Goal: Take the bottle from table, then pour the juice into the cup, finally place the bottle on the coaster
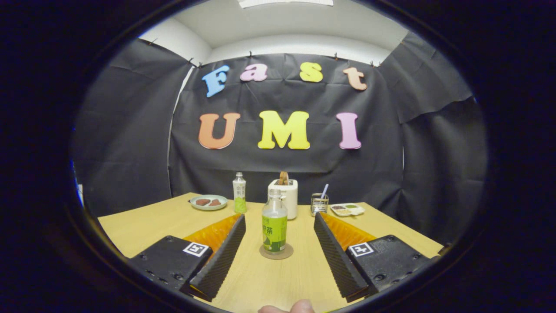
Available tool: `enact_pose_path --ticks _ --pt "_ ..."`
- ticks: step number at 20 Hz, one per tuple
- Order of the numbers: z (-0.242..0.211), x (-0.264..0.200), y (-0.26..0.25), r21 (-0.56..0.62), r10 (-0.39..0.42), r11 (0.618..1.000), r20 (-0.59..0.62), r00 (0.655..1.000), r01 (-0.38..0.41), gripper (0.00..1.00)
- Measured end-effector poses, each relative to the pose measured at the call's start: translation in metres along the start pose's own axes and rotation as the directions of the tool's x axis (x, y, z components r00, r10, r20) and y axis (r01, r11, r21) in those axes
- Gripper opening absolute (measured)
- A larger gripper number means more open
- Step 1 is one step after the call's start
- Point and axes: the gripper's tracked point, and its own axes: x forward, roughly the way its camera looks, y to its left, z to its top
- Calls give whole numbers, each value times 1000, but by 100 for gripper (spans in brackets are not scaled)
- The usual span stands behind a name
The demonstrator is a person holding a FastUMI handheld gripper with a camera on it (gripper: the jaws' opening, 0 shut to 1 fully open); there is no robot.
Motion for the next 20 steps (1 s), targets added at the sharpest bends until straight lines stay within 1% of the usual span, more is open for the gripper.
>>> enact_pose_path --ticks 2,4,7,9,11,15,20 --pt "-2 -30 2 -15 -24 1000 27 999 24 100" --pt "-9 -55 10 -22 -26 999 30 999 26 100" --pt "-23 -82 26 -26 10 1000 14 1000 -9 100" --pt "-32 -93 38 -17 33 999 1 999 -33 100" --pt "-35 -102 44 -10 33 999 10 999 -33 100" --pt "-43 -116 55 -38 39 999 27 999 -38 100" --pt "-47 -118 51 -31 15 999 22 1000 -14 100"
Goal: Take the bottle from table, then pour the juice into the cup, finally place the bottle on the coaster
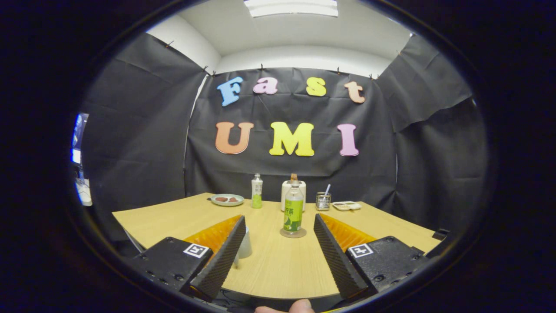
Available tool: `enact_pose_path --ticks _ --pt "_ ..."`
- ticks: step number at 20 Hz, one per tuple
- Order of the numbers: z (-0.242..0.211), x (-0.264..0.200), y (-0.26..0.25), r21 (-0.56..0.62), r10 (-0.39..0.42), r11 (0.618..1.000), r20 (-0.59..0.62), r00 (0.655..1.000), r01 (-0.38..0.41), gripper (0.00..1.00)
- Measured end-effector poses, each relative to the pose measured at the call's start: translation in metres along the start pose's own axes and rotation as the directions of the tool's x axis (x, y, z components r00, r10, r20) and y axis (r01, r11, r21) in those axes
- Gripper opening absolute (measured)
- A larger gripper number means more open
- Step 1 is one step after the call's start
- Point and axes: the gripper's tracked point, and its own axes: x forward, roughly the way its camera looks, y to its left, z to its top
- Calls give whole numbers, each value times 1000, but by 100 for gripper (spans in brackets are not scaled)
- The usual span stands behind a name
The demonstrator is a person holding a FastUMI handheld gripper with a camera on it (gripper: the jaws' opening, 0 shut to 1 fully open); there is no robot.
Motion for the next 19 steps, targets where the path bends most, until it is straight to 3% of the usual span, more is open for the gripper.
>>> enact_pose_path --ticks 19 --pt "3 -5 -2 28 -24 999 5 1000 24 100"
